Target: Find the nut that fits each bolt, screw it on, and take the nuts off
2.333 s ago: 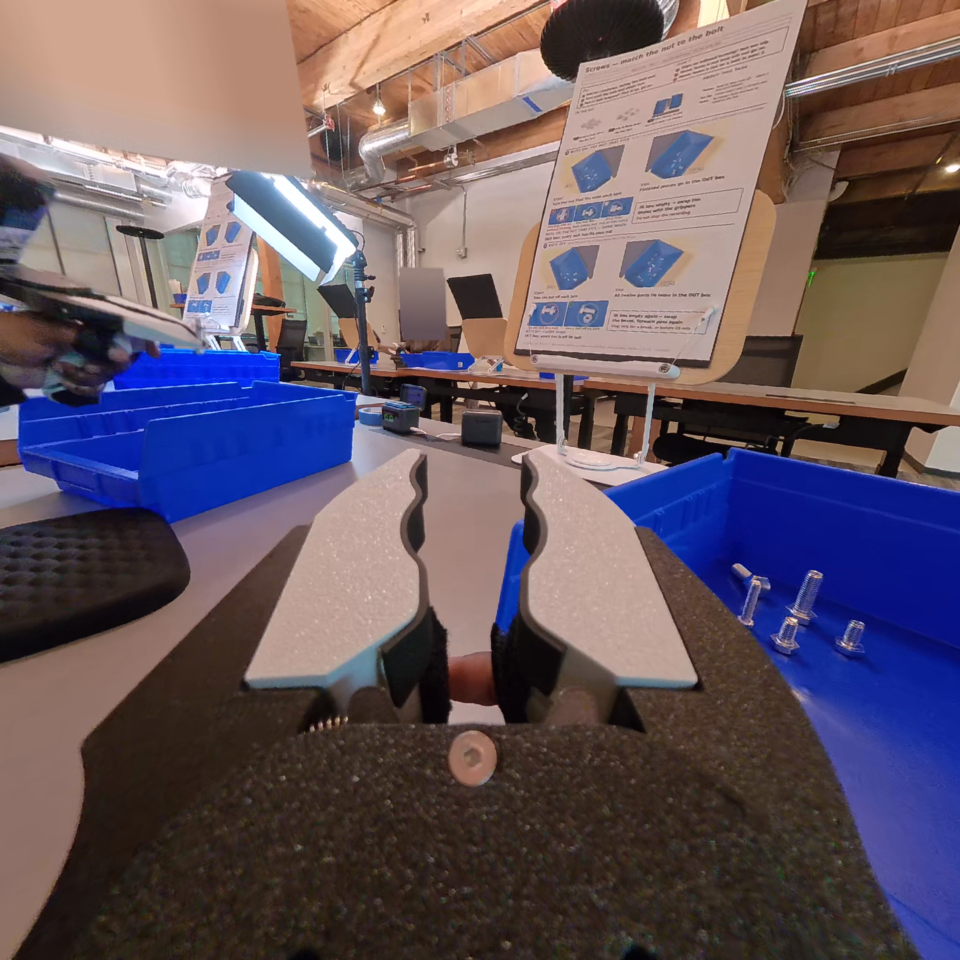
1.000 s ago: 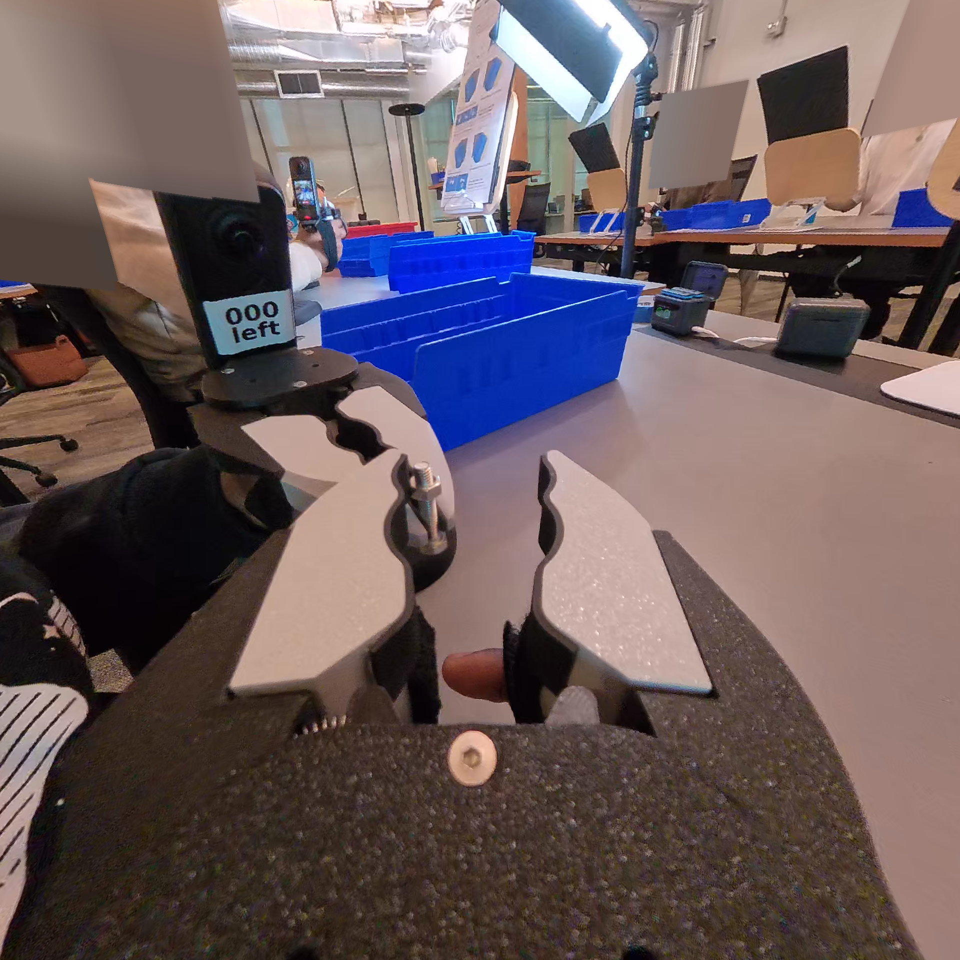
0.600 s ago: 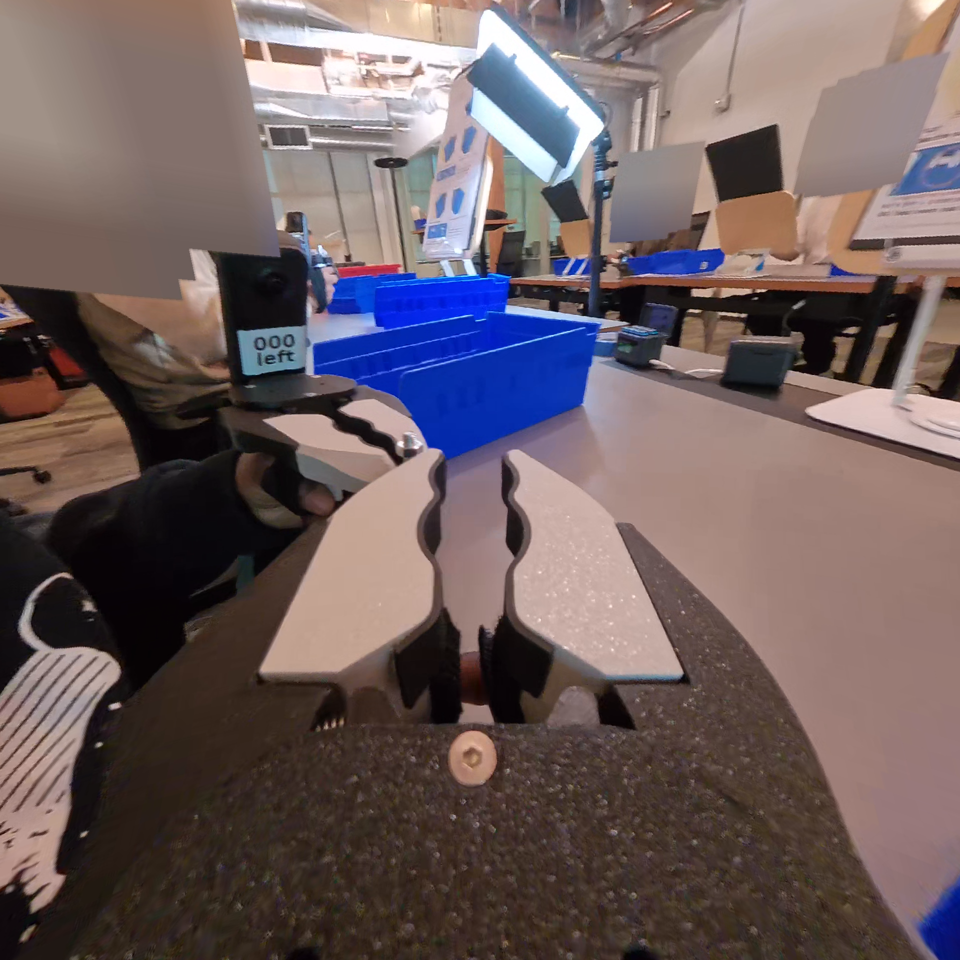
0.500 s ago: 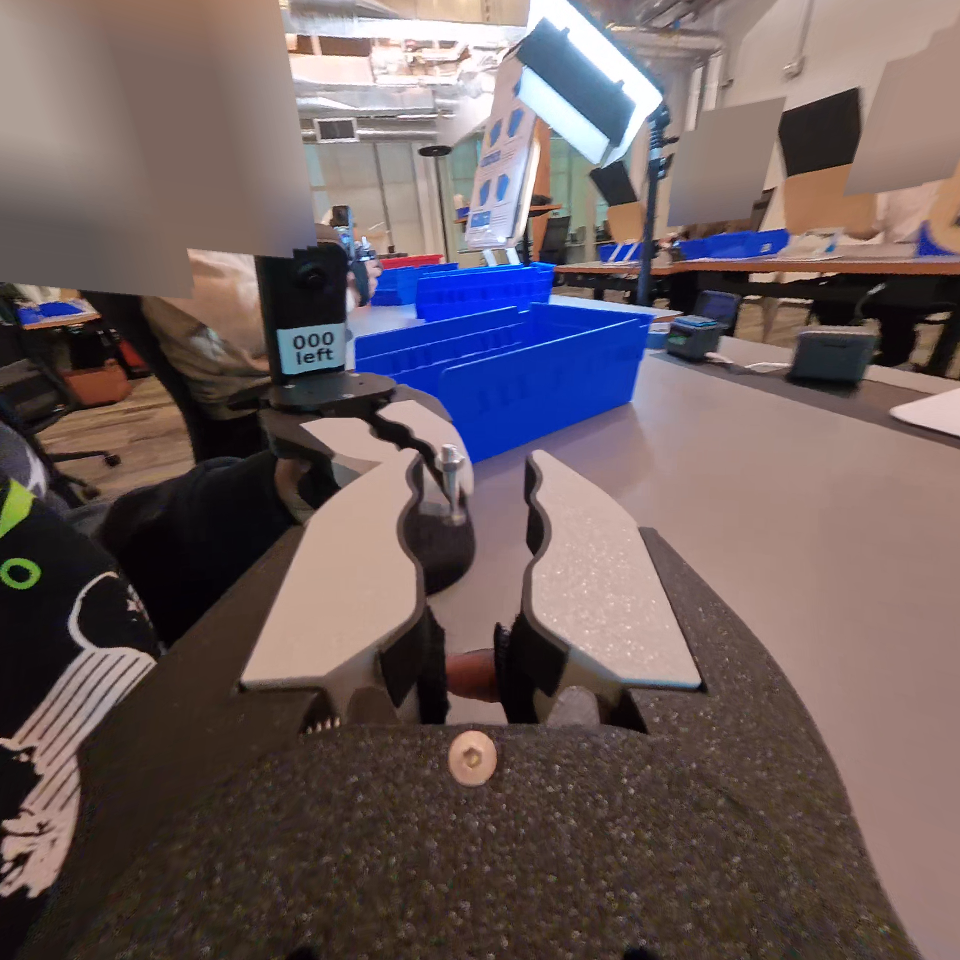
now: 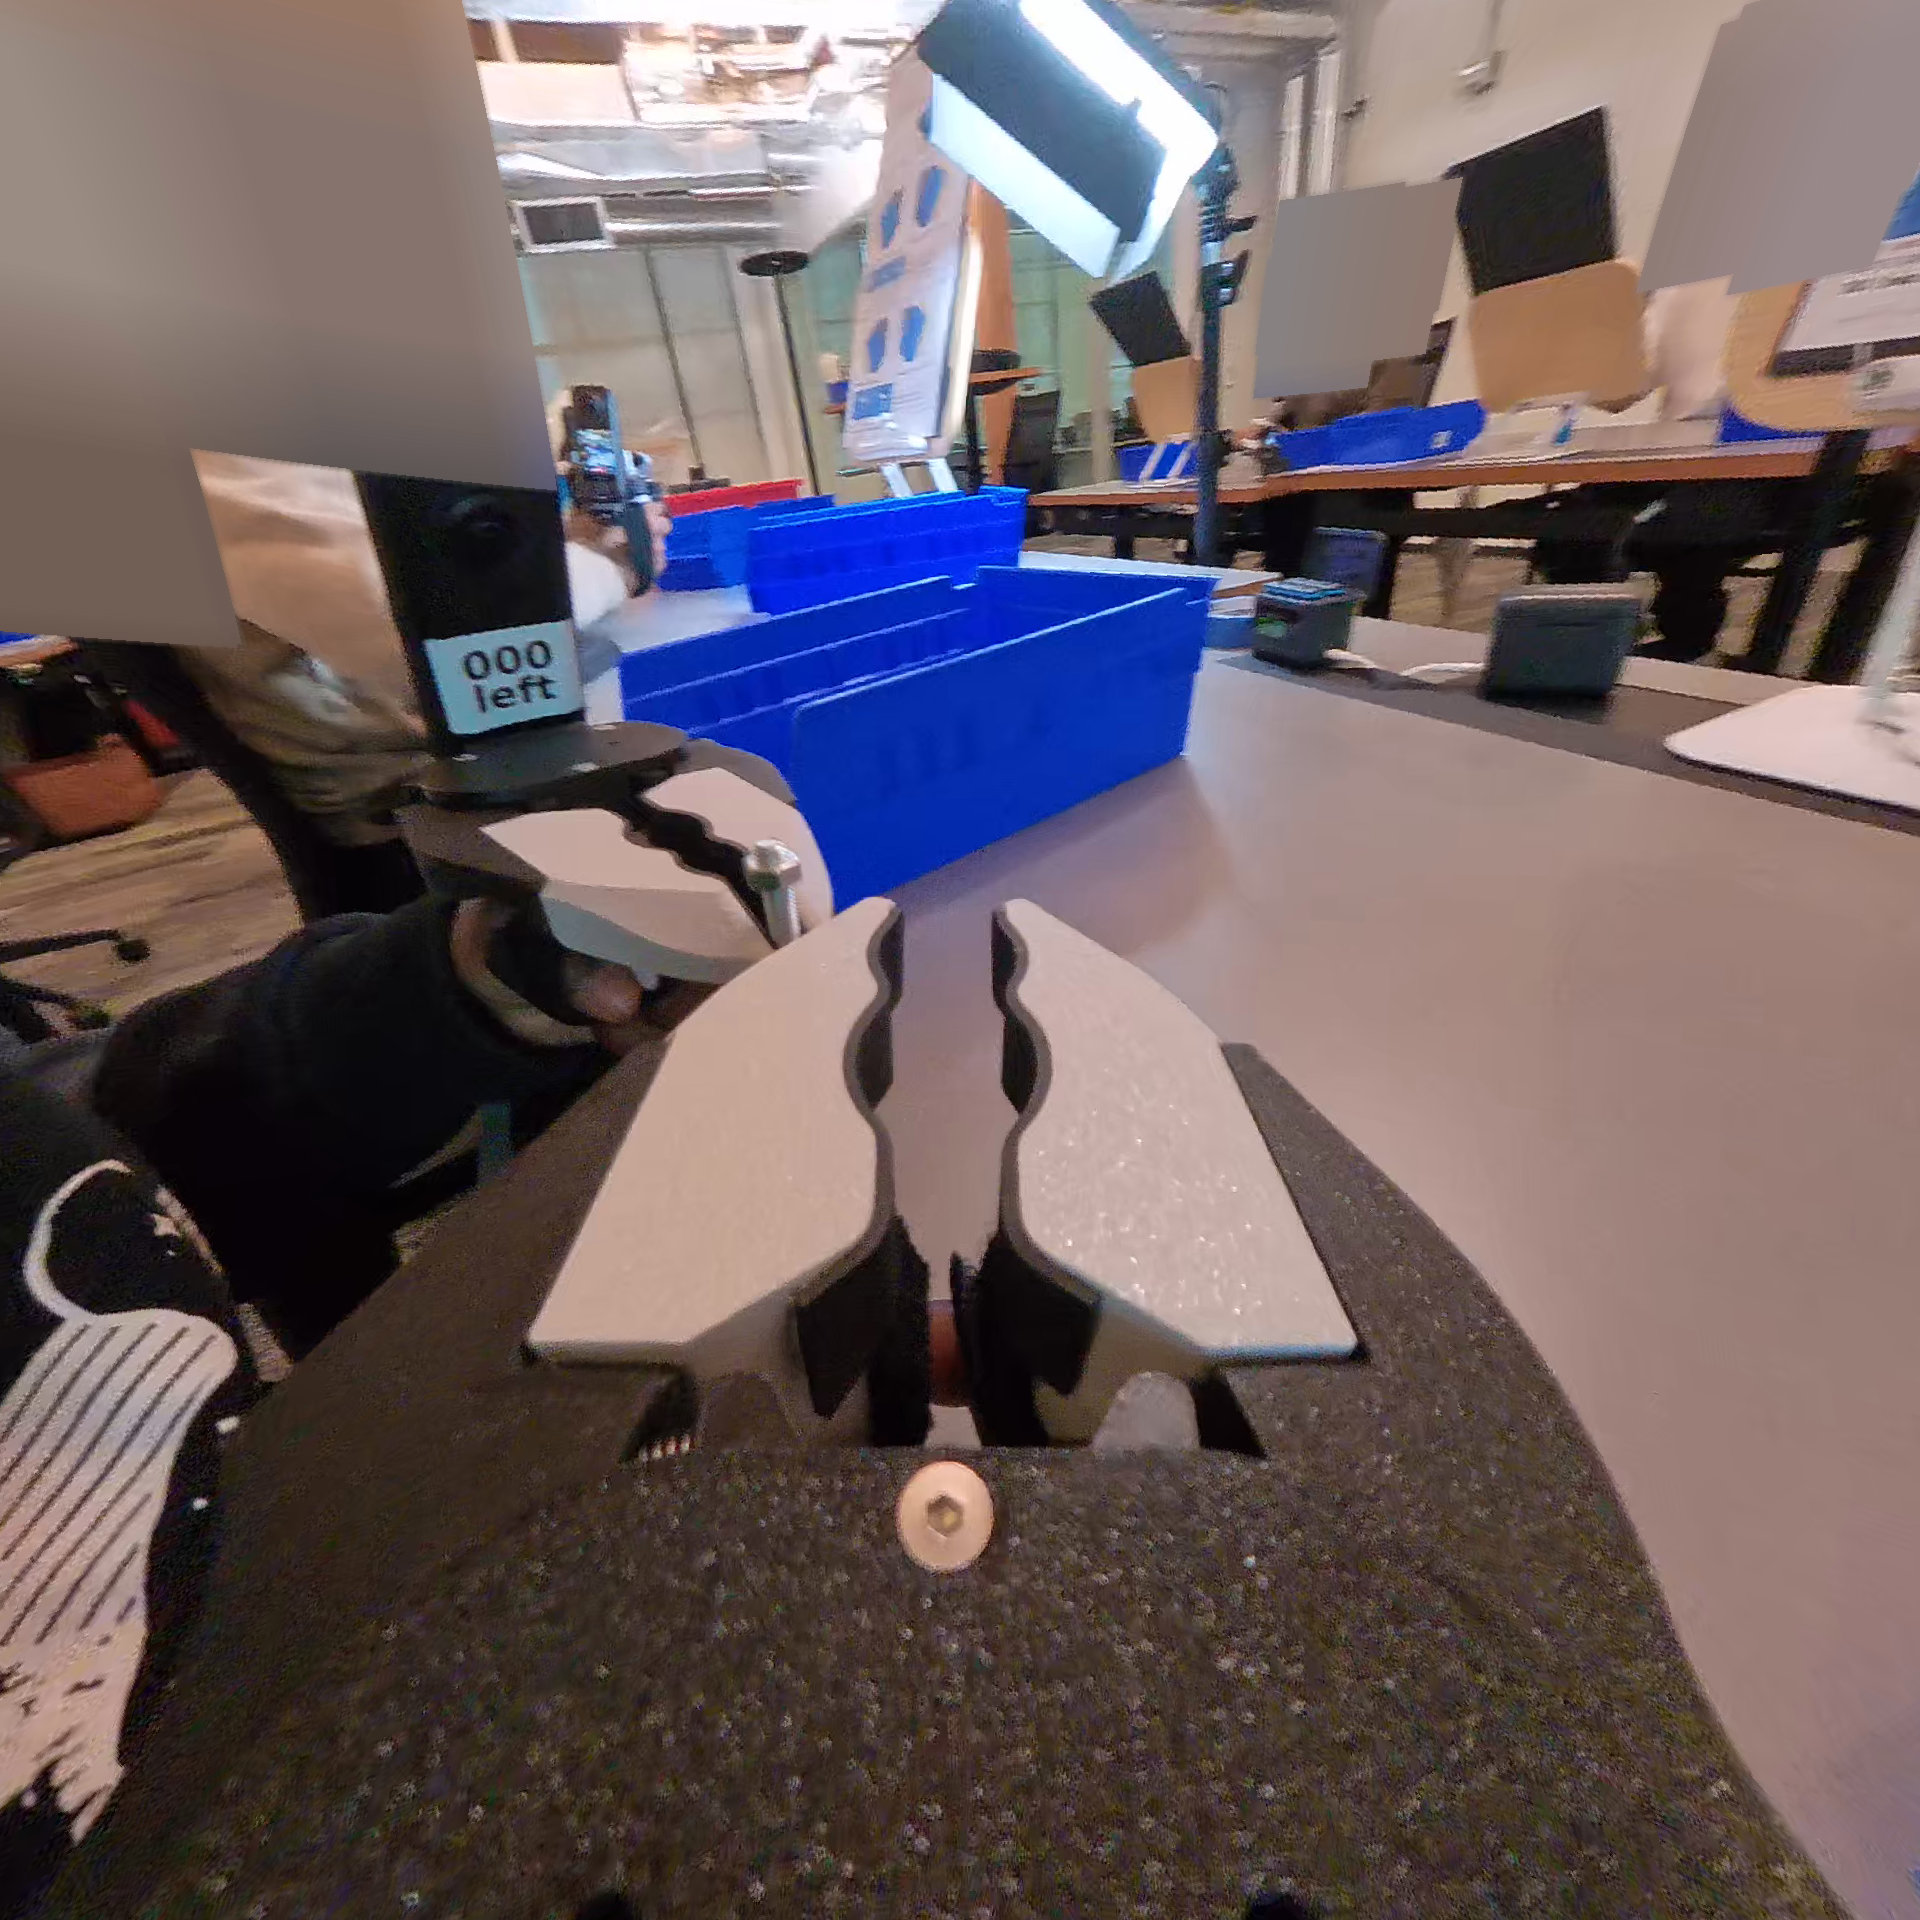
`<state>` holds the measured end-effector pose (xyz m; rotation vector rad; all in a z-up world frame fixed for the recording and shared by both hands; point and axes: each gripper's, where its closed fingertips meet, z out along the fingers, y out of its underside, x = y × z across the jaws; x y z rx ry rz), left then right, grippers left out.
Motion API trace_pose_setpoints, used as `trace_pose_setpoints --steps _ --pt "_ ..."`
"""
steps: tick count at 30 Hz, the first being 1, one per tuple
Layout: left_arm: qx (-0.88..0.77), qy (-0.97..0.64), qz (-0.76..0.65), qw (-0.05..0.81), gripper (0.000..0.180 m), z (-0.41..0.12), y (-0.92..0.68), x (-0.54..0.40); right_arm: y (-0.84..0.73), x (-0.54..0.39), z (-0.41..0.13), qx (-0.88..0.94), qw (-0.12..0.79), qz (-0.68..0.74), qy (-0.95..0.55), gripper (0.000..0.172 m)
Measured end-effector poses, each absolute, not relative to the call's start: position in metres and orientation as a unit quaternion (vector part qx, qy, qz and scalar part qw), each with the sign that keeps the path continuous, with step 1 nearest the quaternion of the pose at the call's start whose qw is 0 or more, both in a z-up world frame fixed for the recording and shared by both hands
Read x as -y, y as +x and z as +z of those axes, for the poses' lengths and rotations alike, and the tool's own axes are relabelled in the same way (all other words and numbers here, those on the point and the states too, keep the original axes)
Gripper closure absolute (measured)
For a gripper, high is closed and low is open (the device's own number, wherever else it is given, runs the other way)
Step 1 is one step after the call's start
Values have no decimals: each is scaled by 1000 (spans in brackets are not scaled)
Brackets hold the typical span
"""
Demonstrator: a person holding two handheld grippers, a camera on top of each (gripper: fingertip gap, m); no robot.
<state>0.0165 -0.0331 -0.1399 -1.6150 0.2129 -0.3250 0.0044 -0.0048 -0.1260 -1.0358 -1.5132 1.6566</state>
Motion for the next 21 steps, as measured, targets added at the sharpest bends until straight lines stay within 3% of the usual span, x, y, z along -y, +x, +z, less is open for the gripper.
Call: trace_pose_setpoints --steps 3,11,19,20,21 --pt "-92 -718 -146 674 175 -140 16 33 10 4 -121 573 323 646 -387 157" --pt "-102 -724 -138 668 175 -142 19 32 0 41 -118 592 290 666 -349 131" --pt "-99 -721 -140 671 175 -141 18 33 1 30 -122 595 300 651 -363 133" --pt "-98 -720 -140 672 175 -141 17 33 4 25 -122 593 307 648 -366 135" --pt "-102 -719 -143 673 175 -141 18 33 5 16 -121 585 321 643 -375 151"
